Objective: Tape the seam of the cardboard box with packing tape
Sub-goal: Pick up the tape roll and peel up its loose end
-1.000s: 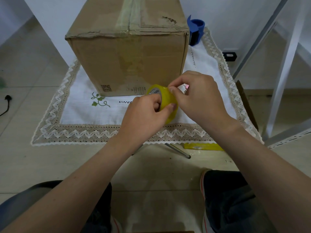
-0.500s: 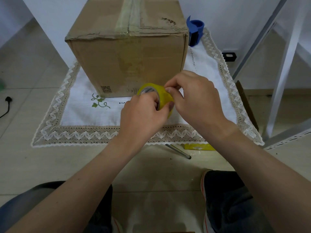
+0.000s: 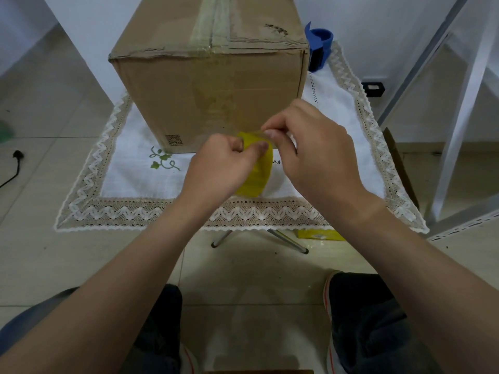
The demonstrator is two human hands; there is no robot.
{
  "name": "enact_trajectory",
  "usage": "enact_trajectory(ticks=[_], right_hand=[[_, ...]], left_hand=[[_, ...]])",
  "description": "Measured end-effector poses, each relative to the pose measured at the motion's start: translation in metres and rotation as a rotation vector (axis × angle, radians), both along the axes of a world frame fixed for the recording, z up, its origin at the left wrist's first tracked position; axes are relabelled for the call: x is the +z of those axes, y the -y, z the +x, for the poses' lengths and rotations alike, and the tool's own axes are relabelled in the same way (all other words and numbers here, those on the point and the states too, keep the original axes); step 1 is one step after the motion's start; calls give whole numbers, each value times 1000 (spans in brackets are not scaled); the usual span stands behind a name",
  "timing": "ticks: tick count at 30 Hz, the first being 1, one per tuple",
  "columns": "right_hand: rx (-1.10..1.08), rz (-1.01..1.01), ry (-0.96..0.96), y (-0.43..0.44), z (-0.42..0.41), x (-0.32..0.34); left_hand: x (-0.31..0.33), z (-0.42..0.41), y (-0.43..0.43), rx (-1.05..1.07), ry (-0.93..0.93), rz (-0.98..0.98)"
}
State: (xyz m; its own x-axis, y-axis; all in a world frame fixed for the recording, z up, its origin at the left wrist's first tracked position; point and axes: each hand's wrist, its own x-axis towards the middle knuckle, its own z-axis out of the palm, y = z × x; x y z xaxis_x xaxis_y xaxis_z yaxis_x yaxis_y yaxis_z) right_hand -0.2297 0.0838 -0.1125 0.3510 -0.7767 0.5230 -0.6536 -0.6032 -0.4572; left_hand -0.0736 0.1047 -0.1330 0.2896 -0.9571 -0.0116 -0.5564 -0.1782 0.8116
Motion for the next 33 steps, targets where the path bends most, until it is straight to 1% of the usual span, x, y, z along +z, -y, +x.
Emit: enact_trajectory(ticks=[6, 11, 16, 22, 24, 33], right_hand=[[-3, -17, 79, 8, -5, -2], [3, -23, 141, 11, -5, -4], [20, -58, 145, 9, -6, -3], [15, -70, 124, 2, -5, -5], [15, -68, 128, 1, -4, -5], [23, -69, 135, -1, -1, 0]], left_hand=[[6, -1, -6, -45, -77, 23], [12, -6, -13, -128, -278, 76], [8, -7, -15, -122, -427, 119], [6, -10, -19, -69, -469, 137], [5, -9, -18, -63, -458, 144], [1, -2, -20, -147, -508, 147]])
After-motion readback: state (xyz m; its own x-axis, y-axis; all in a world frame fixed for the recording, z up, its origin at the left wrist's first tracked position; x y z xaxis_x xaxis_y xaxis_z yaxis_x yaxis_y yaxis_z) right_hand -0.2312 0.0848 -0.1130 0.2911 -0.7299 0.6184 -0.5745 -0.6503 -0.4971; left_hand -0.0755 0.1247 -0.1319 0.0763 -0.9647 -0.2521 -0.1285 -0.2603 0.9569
